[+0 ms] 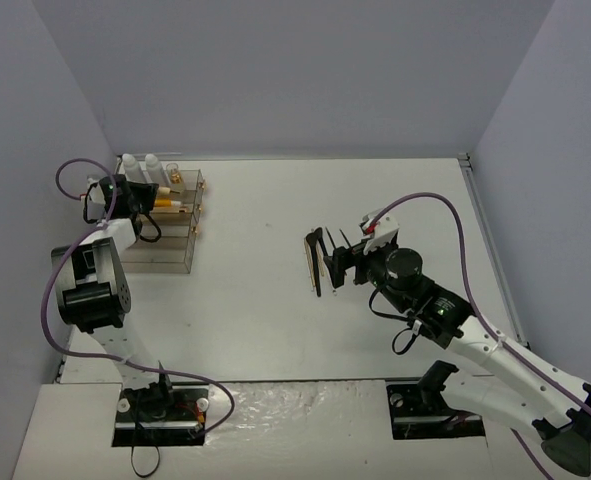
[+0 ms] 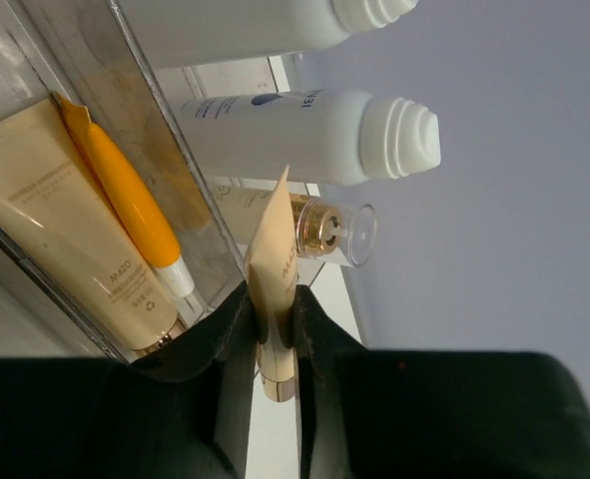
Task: Organize the makeup
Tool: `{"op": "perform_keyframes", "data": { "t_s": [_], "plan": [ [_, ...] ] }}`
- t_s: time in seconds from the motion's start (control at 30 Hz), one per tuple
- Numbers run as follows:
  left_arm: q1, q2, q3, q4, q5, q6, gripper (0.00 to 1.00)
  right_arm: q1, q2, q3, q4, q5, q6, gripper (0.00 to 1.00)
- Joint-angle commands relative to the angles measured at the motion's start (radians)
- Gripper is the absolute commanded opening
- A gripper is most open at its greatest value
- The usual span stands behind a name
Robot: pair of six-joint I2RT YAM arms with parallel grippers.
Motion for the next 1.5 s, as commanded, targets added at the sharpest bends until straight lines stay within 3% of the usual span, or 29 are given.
{"op": "perform_keyframes", "data": {
  "t_s": [0.0,0.33,0.63,0.83,1.03,1.17,1.37,1.47],
  "plan": [
    [0.003,-0.016,0.070,0.013,-0.034,-0.028,0.15,-0.008,-0.013,0.000,0.056,0.036,-0.020,1.00],
    [0.003,0.009,0.088,-0.036,-0.034,-0.033,0.24,-0.008,-0.017,-0.008,0.056,0.042,-0.017,1.00],
    [0.004,-0.010,0.092,-0.098,-0.025,-0.032,0.44,-0.011,-0.020,-0.011,0.054,0.055,-0.013,1.00],
    [0.005,-0.112,0.080,-0.194,-0.019,0.029,0.55,-0.012,-0.003,-0.001,0.034,0.097,0.010,1.00],
    [0.004,-0.302,0.087,-0.365,-0.002,0.223,0.76,-0.052,0.059,0.024,-0.009,0.122,0.046,0.97],
    [0.000,-0.471,0.141,-0.590,0.010,0.517,0.97,-0.110,0.131,0.040,-0.030,0.098,0.083,0.93],
    [-0.034,-0.689,0.074,-0.765,0.068,0.807,0.97,-0.176,0.239,0.057,-0.036,0.030,0.117,0.83],
    [-0.127,-0.796,-0.010,-0.782,0.126,0.879,0.97,-0.211,0.286,0.062,-0.042,0.020,0.127,0.77]
  ]
}}
